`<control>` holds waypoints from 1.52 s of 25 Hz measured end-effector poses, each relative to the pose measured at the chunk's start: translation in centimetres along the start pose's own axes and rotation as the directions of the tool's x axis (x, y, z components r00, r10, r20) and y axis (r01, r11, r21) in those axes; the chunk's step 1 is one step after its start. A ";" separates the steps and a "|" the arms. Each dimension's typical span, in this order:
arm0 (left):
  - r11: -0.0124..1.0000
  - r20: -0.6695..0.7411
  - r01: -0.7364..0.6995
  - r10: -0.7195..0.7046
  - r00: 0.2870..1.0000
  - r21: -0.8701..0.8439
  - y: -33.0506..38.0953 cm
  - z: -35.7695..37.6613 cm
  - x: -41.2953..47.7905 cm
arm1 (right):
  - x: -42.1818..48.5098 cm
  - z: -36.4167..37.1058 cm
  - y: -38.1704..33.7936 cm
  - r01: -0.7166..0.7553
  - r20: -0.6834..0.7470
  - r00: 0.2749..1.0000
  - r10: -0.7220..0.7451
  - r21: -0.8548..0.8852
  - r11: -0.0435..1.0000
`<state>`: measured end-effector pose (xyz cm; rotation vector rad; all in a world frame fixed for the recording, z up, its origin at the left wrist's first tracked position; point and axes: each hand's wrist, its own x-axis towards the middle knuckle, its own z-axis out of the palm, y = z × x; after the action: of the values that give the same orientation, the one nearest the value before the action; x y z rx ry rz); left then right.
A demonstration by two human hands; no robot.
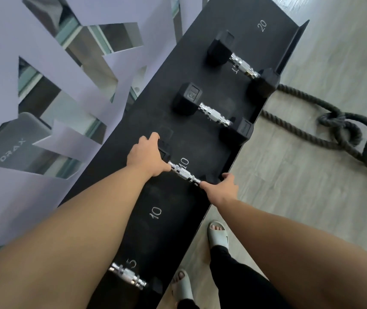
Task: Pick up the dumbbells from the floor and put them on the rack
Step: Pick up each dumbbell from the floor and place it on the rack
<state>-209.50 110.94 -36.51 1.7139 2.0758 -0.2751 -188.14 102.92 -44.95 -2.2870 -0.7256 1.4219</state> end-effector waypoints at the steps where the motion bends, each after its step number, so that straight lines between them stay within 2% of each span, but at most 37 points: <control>1: 1.000 0.008 -0.002 0.002 1.000 -0.005 0.9 0.2 1.0 | 1.0 -0.5 -0.5 -0.002 -0.013 1.000 0.002 -0.002 1.000; 7: 0.999 -0.044 -0.053 0.052 0.998 -0.012 2.8 0.9 4.3 | 3.2 -0.4 -1.7 -0.017 -0.032 0.999 0.016 -0.041 0.999; 10: 0.997 -0.012 -0.080 0.080 0.997 -0.005 1.6 0.6 3.1 | 2.9 -0.9 -1.7 0.008 0.003 1.000 -0.008 -0.094 0.996; 16: 0.990 0.061 -0.124 0.121 0.991 0.060 -1.1 -0.4 -2.2 | 0.3 -3.2 -0.9 0.285 0.083 0.958 -0.274 -0.355 0.890; 19: 0.972 0.082 -0.194 0.185 0.979 0.135 -2.8 -1.1 -5.4 | -2.5 -4.7 -0.7 0.362 0.109 0.931 -0.350 -0.417 0.834; 22: 0.968 0.036 -0.215 0.212 0.977 0.132 -4.3 -2.4 -8.7 | -6.2 -6.6 0.1 0.434 0.117 0.891 -0.439 -0.501 0.749; 26: 0.947 -0.016 -0.282 0.287 0.958 0.155 -5.9 -3.8 -14.3 | -12.5 -9.5 2.8 0.452 0.046 0.852 -0.522 -0.568 0.688; 31: 0.891 -0.025 -0.409 0.422 0.906 0.194 -4.3 -4.6 -20.5 | -19.8 -13.7 7.6 0.379 -0.097 0.869 -0.485 -0.500 0.779; 38: 0.762 0.028 -0.622 0.628 0.777 0.179 5.1 -2.0 -28.0 | -25.9 -22.9 17.0 0.199 -0.330 0.877 -0.350 -0.413 0.889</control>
<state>-200.97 88.11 -21.57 2.4205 1.3982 -0.2217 -172.96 73.36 -25.50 -2.4974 -1.2074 0.6959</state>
